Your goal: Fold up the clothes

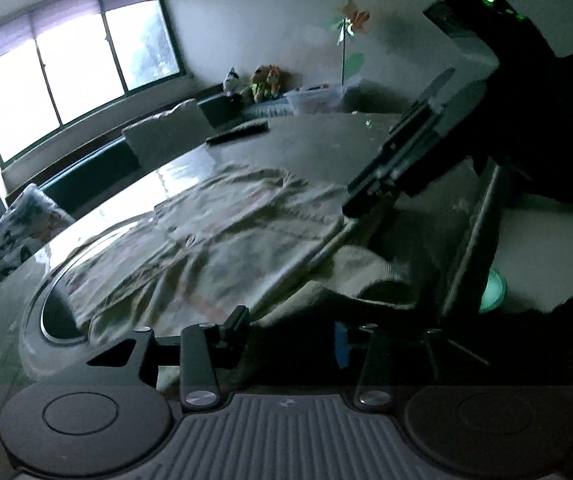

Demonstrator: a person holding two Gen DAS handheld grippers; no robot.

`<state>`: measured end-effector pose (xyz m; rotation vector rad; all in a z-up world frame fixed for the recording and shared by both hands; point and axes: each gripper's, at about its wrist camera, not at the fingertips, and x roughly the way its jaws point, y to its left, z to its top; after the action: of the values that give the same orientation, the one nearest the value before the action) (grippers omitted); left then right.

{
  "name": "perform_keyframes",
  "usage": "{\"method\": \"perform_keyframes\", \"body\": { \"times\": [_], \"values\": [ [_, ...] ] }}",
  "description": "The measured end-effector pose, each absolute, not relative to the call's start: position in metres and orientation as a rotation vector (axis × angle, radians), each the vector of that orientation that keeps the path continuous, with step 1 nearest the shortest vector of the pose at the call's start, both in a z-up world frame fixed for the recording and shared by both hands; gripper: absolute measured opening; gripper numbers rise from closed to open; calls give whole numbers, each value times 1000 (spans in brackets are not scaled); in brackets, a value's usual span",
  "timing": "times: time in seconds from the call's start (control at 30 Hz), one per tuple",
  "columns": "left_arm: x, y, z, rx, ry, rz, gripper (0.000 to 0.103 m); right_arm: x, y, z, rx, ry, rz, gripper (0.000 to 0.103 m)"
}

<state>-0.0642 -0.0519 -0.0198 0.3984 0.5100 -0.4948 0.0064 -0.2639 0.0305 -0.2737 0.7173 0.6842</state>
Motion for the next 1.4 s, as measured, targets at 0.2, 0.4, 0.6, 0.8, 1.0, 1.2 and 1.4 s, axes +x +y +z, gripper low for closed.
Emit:
{"method": "perform_keyframes", "body": {
  "times": [0.2,0.4,0.6,0.8,1.0,1.2,1.4],
  "values": [
    [-48,-43,-11,290,514,-480,9,-12,-264,33,-395,694,755,47],
    [-21,-31,1,155,531,-418,7,-22,-257,31,-451,654,827,51],
    [0,-26,4,92,562,-398,7,-14,-237,23,-449,602,858,50],
    [-7,-19,6,97,572,-395,12,2,-229,18,-375,643,862,24],
    [-35,-7,8,171,539,-367,37,14,-235,30,-250,677,861,13],
    [-51,2,-3,272,544,-317,44,23,-235,42,-190,664,847,11],
    [-49,9,-16,361,538,-246,44,29,-234,54,-174,630,833,11]
  ]
}}
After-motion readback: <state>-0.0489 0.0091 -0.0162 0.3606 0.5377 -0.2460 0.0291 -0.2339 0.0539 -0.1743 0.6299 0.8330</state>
